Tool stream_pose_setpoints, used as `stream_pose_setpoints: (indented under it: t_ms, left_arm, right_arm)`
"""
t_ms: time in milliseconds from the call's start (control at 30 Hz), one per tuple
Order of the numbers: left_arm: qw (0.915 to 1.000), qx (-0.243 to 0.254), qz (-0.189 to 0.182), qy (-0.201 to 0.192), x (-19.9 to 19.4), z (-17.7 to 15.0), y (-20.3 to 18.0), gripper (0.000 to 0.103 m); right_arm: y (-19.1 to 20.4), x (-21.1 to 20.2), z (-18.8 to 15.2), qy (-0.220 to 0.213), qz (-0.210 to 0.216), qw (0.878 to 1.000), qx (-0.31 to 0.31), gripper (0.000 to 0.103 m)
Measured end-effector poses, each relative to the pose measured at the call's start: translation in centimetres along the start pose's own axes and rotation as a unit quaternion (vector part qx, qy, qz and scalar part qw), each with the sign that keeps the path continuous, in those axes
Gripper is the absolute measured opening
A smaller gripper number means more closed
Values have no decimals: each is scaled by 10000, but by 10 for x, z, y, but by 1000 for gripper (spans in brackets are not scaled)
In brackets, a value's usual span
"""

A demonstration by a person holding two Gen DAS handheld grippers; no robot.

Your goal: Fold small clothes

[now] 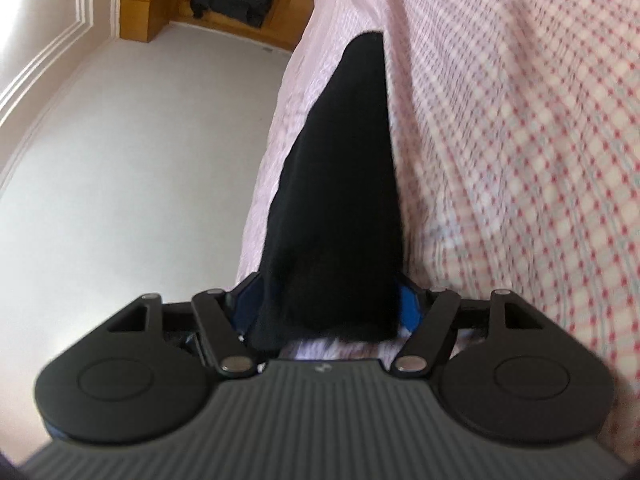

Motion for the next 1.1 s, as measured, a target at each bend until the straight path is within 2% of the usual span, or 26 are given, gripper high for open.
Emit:
stream_pose_setpoints:
  t_ms: [167, 267, 400, 433, 500, 567, 667, 800, 900, 1100]
  left_arm:
    - [9985, -431, -238, -257, 0, 6, 12, 97]
    - [9985, -410, -265, -234, 5, 14, 10, 97]
    - [9992, -262, -232, -208, 8, 10, -1, 95]
    - [9992, -265, -178, -238, 8, 8, -3, 91]
    - [9991, -277, -43, -302, 6, 5, -2, 82]
    - [9987, -354, 84, -369, -4, -2, 7, 57]
    - [9978, -499, 59, -433, -8, -4, 14, 39]
    - [9971, -522, 28, -552, -16, -8, 5, 33]
    - [9958, -666, -136, -618, -30, -17, -7, 31]
    - [9940, -699, -427, -721, -62, -27, -51, 30]
  right_arm:
    - [-10, 13, 8, -217, 103, 9994, 262, 70]
    - [-10, 27, 19, -255, 151, 9990, 350, 70]
    - [-1, 34, 19, -71, 140, 9997, 207, 70]
    - [0, 34, 17, -8, 143, 9998, 168, 69]
    - [-1, 33, 15, 96, 210, 9993, 295, 54]
    - [-5, 30, 13, 62, 200, 9991, 369, 45]
    - [-7, 28, 12, 5, 170, 9991, 382, 36]
    - [16, 24, 10, -53, -10, 9999, 138, 31]
    - [33, 14, 10, -14, -32, 10000, 63, 31]
    - [74, -19, 10, 10, -27, 10000, 88, 31]
Point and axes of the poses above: each gripper's, at about its wrist camera, not at the fingertips, and x roughly the way its jaws point, y to its left, z to its top, the point moved 3 cm from there along x, roughly the way its jaws point, and after that the axes turned 1 degree about -z, right-handed, at the moved point
